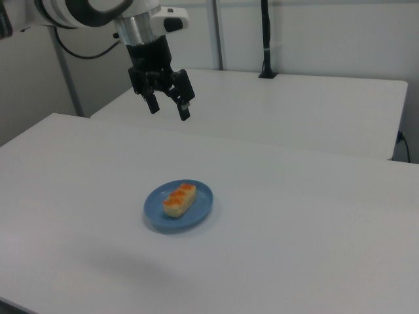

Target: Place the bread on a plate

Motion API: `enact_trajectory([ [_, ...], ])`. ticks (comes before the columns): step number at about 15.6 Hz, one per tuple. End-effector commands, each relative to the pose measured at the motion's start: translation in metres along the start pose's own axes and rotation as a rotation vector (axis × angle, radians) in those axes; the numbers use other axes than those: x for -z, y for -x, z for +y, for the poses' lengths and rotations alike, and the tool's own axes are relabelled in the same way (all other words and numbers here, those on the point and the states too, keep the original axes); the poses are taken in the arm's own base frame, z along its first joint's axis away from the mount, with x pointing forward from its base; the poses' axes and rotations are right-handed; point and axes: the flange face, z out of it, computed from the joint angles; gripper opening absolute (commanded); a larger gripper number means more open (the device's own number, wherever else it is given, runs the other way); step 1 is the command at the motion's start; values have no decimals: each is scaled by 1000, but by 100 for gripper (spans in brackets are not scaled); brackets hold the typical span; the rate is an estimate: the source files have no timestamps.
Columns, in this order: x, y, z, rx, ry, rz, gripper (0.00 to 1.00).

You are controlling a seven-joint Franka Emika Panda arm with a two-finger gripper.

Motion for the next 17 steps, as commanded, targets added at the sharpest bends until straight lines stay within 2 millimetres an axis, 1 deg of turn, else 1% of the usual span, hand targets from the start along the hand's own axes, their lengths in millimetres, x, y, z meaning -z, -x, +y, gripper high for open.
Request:
enact_trajectory([
  [1,-19,-2,-10,29,-29,9,100],
  [4,-32,-6,-28,65,-36,23,100],
  [6,-35,-6,-31,75,-38,19,100],
  [9,-35,-5,-29,60,-70,15,100],
  [11,-36,-6,-24,44,-98,18,100],
  [17,-38,-8,-22,39,-99,17,100],
])
